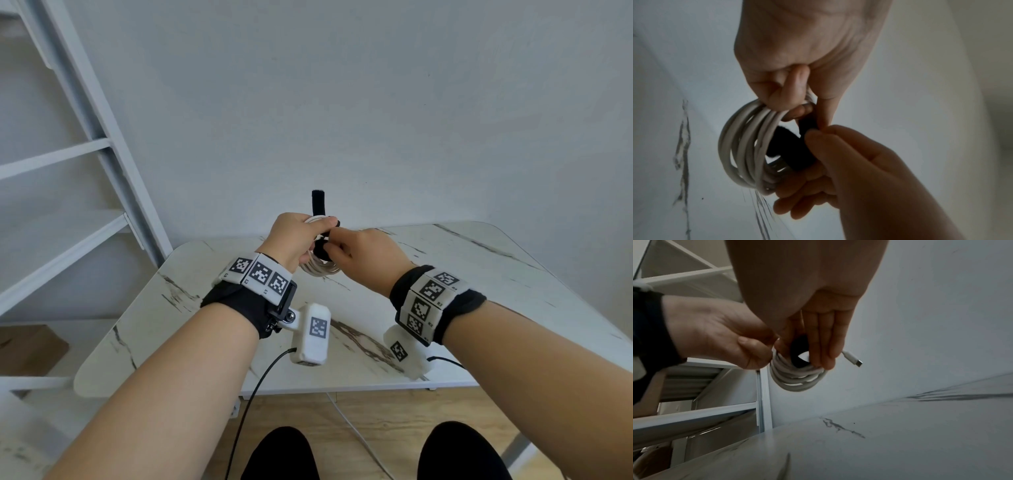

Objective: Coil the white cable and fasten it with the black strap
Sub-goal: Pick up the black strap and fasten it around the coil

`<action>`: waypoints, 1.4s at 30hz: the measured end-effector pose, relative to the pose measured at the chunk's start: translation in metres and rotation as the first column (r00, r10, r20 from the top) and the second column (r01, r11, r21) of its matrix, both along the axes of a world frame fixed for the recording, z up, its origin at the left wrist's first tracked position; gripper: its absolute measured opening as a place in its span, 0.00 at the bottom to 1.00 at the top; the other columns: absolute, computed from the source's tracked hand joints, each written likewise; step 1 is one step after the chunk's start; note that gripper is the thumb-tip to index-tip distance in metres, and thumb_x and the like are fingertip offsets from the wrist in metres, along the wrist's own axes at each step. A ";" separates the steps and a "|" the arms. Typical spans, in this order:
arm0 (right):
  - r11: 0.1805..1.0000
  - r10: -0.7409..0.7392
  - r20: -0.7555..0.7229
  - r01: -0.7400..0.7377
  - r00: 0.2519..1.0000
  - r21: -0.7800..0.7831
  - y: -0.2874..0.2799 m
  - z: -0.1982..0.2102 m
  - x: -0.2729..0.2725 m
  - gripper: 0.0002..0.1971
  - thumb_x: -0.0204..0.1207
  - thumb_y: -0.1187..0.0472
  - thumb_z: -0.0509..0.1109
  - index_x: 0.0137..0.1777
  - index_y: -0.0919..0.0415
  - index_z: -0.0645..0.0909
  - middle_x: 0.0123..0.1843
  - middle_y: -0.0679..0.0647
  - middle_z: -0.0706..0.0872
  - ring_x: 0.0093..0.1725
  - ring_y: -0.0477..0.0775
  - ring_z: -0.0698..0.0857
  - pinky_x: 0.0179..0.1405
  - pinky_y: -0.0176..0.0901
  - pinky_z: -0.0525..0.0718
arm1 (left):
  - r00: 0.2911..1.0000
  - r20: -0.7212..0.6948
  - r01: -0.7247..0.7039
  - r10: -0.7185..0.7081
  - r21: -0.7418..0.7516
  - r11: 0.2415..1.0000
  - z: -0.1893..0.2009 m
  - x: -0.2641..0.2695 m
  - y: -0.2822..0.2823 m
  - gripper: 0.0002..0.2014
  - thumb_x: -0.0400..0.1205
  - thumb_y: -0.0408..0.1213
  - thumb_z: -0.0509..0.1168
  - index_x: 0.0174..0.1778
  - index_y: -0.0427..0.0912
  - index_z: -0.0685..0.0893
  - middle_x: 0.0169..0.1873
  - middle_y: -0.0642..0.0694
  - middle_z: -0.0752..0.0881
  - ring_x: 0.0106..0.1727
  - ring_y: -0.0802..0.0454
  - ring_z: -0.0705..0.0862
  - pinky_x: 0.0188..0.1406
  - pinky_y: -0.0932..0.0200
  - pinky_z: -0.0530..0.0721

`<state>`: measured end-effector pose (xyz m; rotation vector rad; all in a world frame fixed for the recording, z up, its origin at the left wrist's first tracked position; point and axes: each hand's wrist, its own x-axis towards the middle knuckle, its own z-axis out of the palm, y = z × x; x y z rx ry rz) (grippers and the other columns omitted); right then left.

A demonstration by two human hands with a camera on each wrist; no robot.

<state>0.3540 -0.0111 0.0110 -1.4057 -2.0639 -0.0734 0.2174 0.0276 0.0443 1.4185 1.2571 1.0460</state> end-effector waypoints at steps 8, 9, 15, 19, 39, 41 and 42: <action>0.985 -0.172 -0.384 0.146 0.907 -0.096 0.002 0.003 0.003 0.17 0.75 0.59 0.69 0.29 0.58 0.67 0.23 0.51 0.69 0.26 0.55 0.67 0.28 0.45 0.66 | 1.000 0.024 0.011 -0.011 0.023 1.000 0.002 0.003 0.002 0.14 0.78 0.41 0.74 0.52 0.33 0.87 0.27 0.46 0.71 0.26 0.54 0.69 0.12 0.68 0.61; 0.983 -0.176 -0.383 0.145 0.907 -0.109 0.002 0.004 0.004 0.13 0.74 0.62 0.68 0.31 0.58 0.68 0.25 0.52 0.71 0.27 0.55 0.67 0.28 0.46 0.67 | 1.000 0.024 0.005 -0.006 0.032 0.999 0.001 0.002 0.002 0.15 0.78 0.41 0.74 0.52 0.33 0.87 0.27 0.46 0.70 0.26 0.54 0.68 0.12 0.68 0.61; 0.984 -0.156 -0.334 0.115 0.930 -0.138 0.004 0.014 0.019 0.06 0.79 0.67 0.63 0.53 0.58 0.78 0.37 0.56 0.88 0.34 0.58 0.87 0.38 0.53 0.87 | 0.999 0.013 -0.042 0.041 0.032 0.999 -0.003 -0.010 0.011 0.14 0.77 0.41 0.74 0.51 0.33 0.88 0.28 0.46 0.70 0.27 0.53 0.68 0.12 0.69 0.61; 0.978 -0.121 -0.466 0.024 0.877 -0.208 0.008 0.027 0.034 0.10 0.81 0.67 0.65 0.53 0.62 0.89 0.39 0.57 0.90 0.38 0.55 0.88 0.47 0.47 0.87 | 0.999 0.008 -0.038 0.038 -0.004 0.999 -0.006 -0.020 0.014 0.16 0.77 0.41 0.75 0.55 0.33 0.88 0.29 0.46 0.72 0.28 0.54 0.70 0.11 0.68 0.62; 0.649 -0.440 -0.587 -0.211 0.680 -0.731 0.023 0.020 0.038 0.06 0.74 0.66 0.75 0.49 0.66 0.86 0.37 0.58 0.85 0.36 0.54 0.83 0.37 0.43 0.86 | 0.870 0.068 0.492 -0.489 -0.033 0.870 0.006 -0.009 -0.009 0.21 0.79 0.43 0.69 0.61 0.30 0.83 0.31 0.46 0.72 0.28 0.58 0.67 0.09 0.70 0.59; 0.621 -0.385 -0.619 -0.304 0.685 -0.723 0.021 0.021 0.034 0.04 0.74 0.67 0.75 0.47 0.65 0.84 0.33 0.55 0.84 0.31 0.51 0.81 0.31 0.41 0.82 | 0.866 0.078 0.496 -0.493 -0.022 0.868 0.005 -0.008 -0.010 0.22 0.78 0.44 0.69 0.61 0.31 0.83 0.30 0.46 0.71 0.26 0.59 0.68 0.08 0.70 0.59; 0.620 -0.371 -0.633 -0.326 0.680 -0.714 0.020 0.023 0.033 0.03 0.75 0.67 0.74 0.46 0.65 0.83 0.32 0.54 0.82 0.30 0.50 0.79 0.28 0.40 0.80 | 0.866 0.084 0.495 -0.492 -0.017 0.869 0.004 -0.008 -0.011 0.19 0.80 0.43 0.68 0.59 0.32 0.83 0.29 0.46 0.71 0.25 0.60 0.68 0.08 0.70 0.59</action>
